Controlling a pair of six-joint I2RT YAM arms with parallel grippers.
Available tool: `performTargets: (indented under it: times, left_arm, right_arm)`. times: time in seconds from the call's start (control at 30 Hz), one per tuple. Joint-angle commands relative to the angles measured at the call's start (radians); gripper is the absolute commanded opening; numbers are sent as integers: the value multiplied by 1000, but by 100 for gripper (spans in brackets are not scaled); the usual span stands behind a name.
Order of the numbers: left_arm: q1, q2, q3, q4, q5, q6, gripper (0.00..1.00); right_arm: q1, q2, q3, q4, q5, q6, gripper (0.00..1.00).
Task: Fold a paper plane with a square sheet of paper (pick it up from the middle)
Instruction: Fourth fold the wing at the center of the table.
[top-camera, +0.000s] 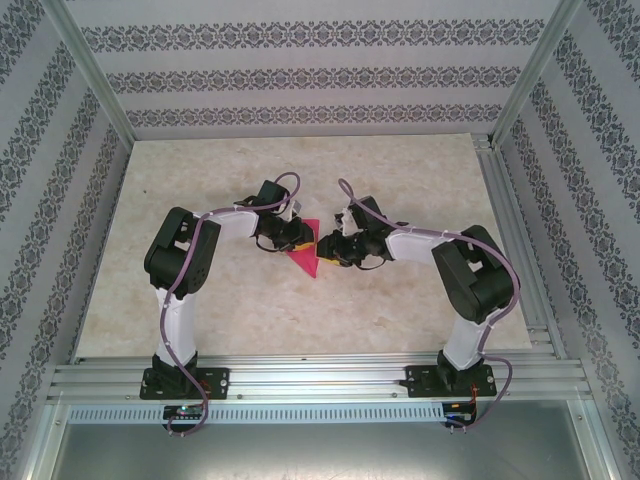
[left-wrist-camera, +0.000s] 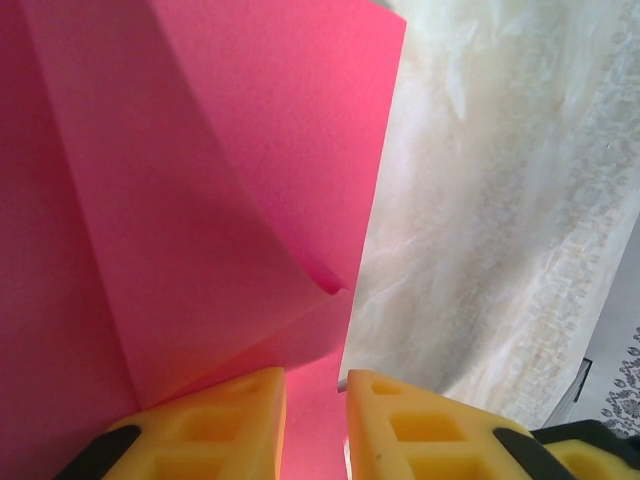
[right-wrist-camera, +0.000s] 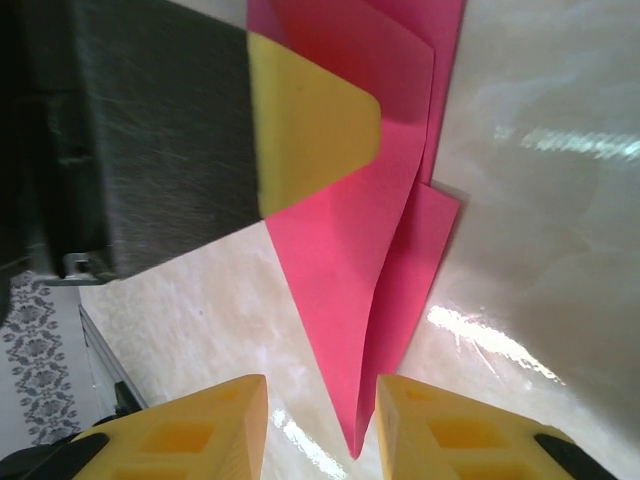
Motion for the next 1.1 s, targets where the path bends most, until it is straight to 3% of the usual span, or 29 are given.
performTargets:
  times: [0.0, 0.33, 0.7, 0.93, 1.07]
  left_arm:
    - [-7, 2, 18, -15, -3, 4, 25]
    - [-7, 2, 16, -7, 0, -1, 25]
    - [-7, 1, 14, -2, -1, -6, 25]
    - [-7, -2, 11, -5, -3, -4, 25]
    - [-7, -4, 9, -6, -6, -5, 25]
  right_arm:
    - [24, 37, 51, 8, 6, -13, 34]
    - [43, 114, 78, 38, 16, -1, 34]
    - [43, 139, 63, 96, -5, 21, 21]
    - [45, 127, 40, 110, -3, 36, 28]
    - [44, 59, 17, 57, 63, 15, 31]
